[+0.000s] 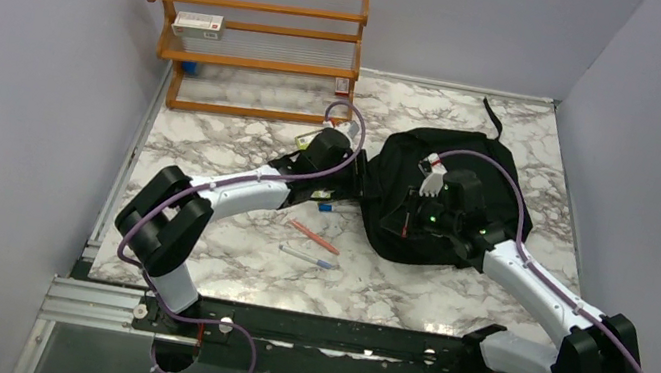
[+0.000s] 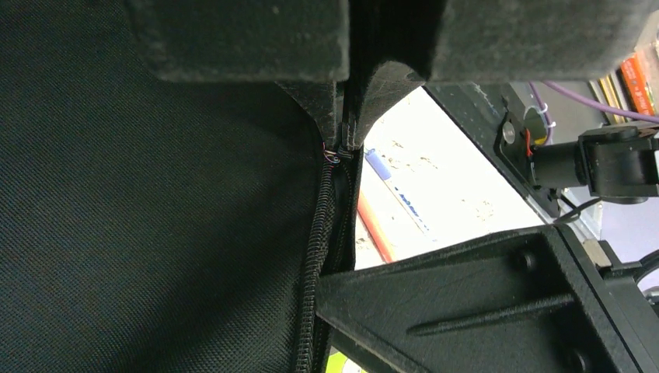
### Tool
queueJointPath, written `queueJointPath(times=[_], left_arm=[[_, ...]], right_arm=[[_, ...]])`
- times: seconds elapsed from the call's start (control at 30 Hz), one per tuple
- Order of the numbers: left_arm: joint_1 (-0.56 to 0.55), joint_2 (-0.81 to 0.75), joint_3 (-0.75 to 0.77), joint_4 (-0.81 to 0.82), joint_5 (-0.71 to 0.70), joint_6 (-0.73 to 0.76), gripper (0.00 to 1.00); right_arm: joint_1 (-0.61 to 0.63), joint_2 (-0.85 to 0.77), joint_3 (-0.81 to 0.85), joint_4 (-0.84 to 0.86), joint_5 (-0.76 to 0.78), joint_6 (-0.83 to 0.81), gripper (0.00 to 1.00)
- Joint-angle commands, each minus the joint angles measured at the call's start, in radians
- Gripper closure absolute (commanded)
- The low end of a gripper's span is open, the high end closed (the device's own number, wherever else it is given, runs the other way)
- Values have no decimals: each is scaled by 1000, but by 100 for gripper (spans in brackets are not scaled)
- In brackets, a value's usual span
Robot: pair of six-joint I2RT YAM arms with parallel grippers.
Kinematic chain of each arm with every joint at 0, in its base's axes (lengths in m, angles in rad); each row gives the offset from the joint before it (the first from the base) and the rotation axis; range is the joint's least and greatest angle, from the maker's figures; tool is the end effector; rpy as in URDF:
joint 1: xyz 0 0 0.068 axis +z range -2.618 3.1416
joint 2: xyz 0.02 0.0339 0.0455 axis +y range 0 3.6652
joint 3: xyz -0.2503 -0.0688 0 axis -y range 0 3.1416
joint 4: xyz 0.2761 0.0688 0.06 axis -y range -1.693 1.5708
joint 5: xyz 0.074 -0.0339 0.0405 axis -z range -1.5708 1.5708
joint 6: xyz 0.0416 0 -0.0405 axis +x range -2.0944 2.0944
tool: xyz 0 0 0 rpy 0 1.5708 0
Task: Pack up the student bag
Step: Unzip the student bag at the center of the board.
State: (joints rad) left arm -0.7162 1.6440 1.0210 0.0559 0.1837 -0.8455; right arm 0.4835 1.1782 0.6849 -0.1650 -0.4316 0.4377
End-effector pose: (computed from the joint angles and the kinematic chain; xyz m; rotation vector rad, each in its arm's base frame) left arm 0.2926 -0.2647 0.1890 -0.0331 2.3392 -1.0552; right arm 0.2436 0.1476 0.1985 -0.3037 2.3213 0.9648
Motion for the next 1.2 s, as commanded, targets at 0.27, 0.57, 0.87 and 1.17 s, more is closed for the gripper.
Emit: queueJointPath(times=[0.27, 0.57, 0.87, 1.17], left_arm=[[-26, -10, -19, 70, 58, 6, 80], [24, -22, 42, 19, 70, 94, 100], [159, -47, 107, -53, 126, 205, 100], [236, -93, 134, -142, 125, 310, 100]], right_arm=[[5, -10, -14, 32, -23, 6, 99], [4, -9, 10, -14, -7, -12, 99], [4, 3, 34, -75, 29, -23, 99], [4, 45, 131, -236, 133, -64, 99]])
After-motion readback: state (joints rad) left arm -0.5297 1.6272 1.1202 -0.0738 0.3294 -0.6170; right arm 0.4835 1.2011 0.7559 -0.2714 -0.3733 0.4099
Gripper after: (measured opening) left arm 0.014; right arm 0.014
